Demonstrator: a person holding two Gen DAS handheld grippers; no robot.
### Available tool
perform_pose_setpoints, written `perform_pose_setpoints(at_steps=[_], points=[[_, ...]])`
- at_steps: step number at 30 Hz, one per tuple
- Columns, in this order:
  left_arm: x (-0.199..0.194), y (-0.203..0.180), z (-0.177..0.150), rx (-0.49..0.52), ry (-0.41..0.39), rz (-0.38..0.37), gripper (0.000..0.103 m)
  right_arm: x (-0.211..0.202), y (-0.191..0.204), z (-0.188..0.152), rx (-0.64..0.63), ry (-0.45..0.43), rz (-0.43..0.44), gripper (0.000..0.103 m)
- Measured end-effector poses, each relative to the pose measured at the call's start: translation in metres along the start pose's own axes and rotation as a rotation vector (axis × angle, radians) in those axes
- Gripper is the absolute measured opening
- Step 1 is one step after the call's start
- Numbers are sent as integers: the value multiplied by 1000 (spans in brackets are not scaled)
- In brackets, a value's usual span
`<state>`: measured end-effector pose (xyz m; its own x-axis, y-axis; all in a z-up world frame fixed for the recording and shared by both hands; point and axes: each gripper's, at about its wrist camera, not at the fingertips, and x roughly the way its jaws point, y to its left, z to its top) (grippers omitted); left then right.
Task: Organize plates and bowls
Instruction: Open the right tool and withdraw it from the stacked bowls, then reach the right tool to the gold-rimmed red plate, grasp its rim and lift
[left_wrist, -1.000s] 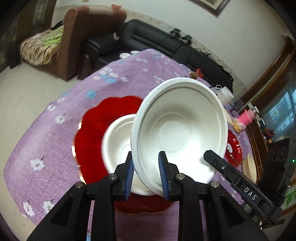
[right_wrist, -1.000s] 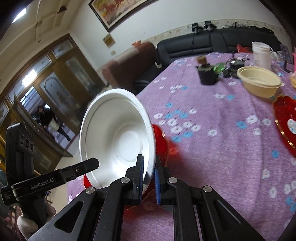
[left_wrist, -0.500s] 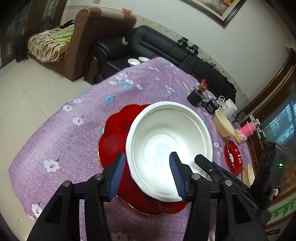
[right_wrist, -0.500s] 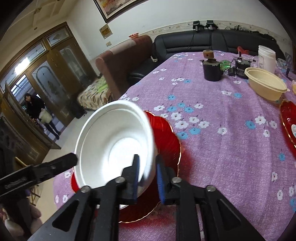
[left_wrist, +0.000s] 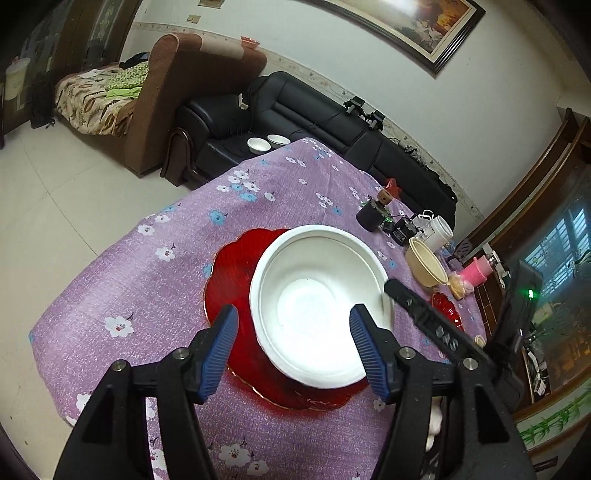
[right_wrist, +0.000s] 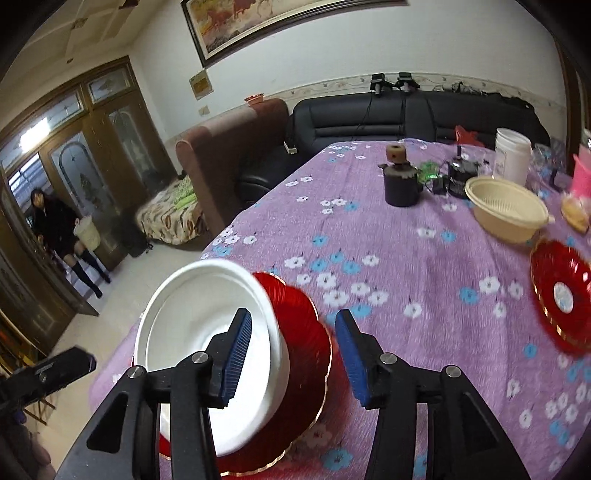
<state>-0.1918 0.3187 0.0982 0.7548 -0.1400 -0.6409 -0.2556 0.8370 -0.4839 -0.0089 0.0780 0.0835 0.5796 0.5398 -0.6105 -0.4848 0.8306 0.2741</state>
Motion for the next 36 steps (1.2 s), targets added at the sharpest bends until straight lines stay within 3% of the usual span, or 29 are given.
perform_pose_setpoints(at_steps=[2,5,10,20,27,36], points=[[0,2,-1,0,8,0,62,4,2,6,-10,4,-18,38],[-1,3,-3,3,18,2,62,17,1,14,4,37,-21,35],[-5,4,-5,11,22,1,62,26,-3,14,49,58,2,35],[-3,-23,-19,76,32,-11,71,-21,-29,1,133,-7,54,35],[8,-56,-39,171,68,-19,72,-44,-87,-32,228,14,14,37],[16,-88,-52,281,79,-52,76,-99,-223,-77,536,-47,-211,42]])
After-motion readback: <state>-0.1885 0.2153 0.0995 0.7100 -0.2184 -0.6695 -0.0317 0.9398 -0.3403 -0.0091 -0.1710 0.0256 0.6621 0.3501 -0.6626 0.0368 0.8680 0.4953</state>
